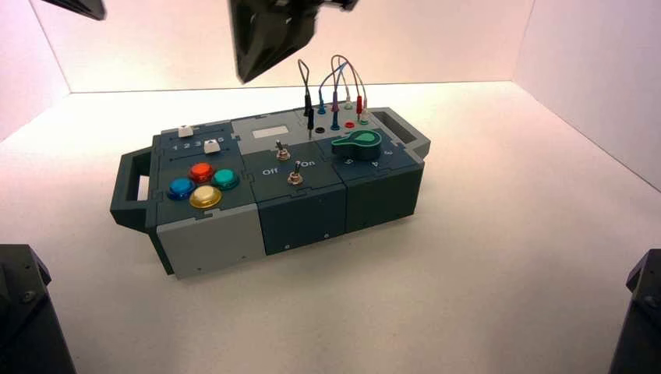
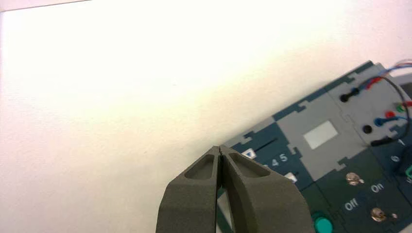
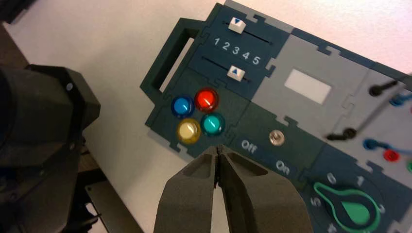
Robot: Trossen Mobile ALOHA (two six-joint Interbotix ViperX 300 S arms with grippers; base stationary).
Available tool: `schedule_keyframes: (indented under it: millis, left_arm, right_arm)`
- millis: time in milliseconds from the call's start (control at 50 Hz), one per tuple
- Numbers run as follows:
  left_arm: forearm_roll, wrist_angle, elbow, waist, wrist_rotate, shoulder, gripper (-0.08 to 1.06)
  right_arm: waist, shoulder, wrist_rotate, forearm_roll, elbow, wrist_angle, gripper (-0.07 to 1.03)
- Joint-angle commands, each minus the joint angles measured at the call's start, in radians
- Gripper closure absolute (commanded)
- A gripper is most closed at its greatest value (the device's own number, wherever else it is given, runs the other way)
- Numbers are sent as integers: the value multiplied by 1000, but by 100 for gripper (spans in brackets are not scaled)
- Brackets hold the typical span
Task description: Move the bottom slider to position 5.
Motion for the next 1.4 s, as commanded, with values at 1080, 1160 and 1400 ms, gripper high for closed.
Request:
schedule_keyframes:
  millis: [1080, 1160, 1400]
  left_arm:
    - [8, 17, 52, 196, -9, -48, 101]
    - [8, 15, 52, 196, -11, -51, 101]
    - [9, 8, 57, 196, -11, -67, 101]
  right_arm:
    - [11, 515, -12, 89, -617, 337, 99]
    - [11, 526, -11, 89, -626, 341, 99]
    - [-8, 552, -9, 89, -640, 341, 99]
